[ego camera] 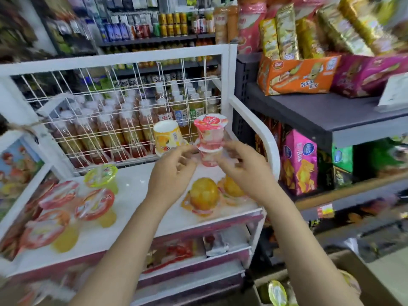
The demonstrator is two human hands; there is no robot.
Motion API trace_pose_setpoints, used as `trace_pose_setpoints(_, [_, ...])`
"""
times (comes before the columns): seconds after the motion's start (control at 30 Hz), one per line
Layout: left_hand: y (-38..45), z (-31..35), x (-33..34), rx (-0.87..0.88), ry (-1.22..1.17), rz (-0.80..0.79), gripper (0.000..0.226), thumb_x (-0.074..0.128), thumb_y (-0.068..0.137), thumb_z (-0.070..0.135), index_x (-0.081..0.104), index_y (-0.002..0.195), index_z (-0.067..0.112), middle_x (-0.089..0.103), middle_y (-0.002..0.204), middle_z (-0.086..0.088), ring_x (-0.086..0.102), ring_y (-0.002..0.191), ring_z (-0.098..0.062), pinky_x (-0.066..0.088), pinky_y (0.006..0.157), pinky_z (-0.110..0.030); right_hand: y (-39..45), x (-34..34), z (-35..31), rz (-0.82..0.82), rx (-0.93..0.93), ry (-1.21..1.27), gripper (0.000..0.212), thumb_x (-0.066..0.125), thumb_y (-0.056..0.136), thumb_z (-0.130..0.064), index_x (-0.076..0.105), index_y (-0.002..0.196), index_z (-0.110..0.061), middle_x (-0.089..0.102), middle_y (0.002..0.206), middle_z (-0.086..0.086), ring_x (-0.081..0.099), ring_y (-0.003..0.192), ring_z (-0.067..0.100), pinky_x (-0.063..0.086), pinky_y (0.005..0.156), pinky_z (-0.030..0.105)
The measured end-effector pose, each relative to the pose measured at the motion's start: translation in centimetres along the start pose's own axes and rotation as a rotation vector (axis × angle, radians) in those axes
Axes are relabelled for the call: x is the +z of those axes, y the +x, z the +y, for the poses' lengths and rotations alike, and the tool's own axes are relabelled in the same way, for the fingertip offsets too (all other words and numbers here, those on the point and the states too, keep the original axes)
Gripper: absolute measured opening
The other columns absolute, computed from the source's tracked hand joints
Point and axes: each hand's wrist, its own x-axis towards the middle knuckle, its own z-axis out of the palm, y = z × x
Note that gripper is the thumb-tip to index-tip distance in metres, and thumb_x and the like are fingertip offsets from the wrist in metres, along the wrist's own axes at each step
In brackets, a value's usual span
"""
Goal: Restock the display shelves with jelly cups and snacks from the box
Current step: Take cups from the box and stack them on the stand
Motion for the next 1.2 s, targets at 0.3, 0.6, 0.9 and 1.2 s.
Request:
trace_pose_setpoints(0.3, [-22.1, -2.6, 6.2, 0.061, 0.423, -0.400, 0.034, 0.048, 0.099, 0.037, 0.065, 0.123, 0.021, 0.066, 0.120, 0.001, 0.064, 0.108, -0.025, 0.051, 0.074, -0.037, -21.9, 0.9, 7.9, 0.011, -0.007, -0.561, 0.032, 0.054, 0.093, -0.031, 0.062, 0.116, -0.009, 0.063, 0.107, 0.011, 0.060, 0.095, 0.032, 0.051, 0.074, 0.038])
trace_pose_setpoints(0.6, [-38.7, -3.5, 18.0, -0.280, 0.262, -0.863, 0.049, 0.043, 0.095, 0.049, 0.056, 0.132, 0.021, 0.053, 0.129, -0.001, 0.056, 0.119, -0.026, 0.050, 0.092, -0.041, -41.0, -3.6, 17.5, -0.274, 0.487, -0.570, 0.038, 0.062, 0.091, -0.035, 0.066, 0.119, -0.010, 0.063, 0.114, 0.011, 0.062, 0.100, 0.035, 0.052, 0.072, 0.040])
trace_pose_setpoints(0.9, [-42.8, -2.6, 32.0, -0.487, 0.455, -0.994, 0.048, 0.047, 0.098, 0.041, 0.046, 0.142, 0.023, 0.050, 0.136, -0.004, 0.058, 0.115, -0.031, 0.051, 0.088, -0.041, -44.3, -10.3, 30.9, -0.494, 0.661, -0.436, 0.046, 0.059, 0.096, -0.038, 0.054, 0.136, -0.016, 0.047, 0.143, 0.011, 0.037, 0.140, 0.036, 0.047, 0.096, 0.044])
trace_pose_setpoints(1.2, [-46.4, -3.3, 43.3, -0.577, 0.511, -0.597, 0.077, 0.066, 0.088, 0.033, 0.032, 0.155, 0.020, 0.026, 0.159, -0.017, 0.030, 0.144, -0.039, 0.034, 0.113, -0.048, -41.7, -10.3, 44.6, -0.757, 0.677, -0.395, 0.048, 0.060, 0.094, -0.032, 0.051, 0.136, -0.009, 0.051, 0.132, 0.017, 0.048, 0.125, 0.036, 0.041, 0.101, 0.044])
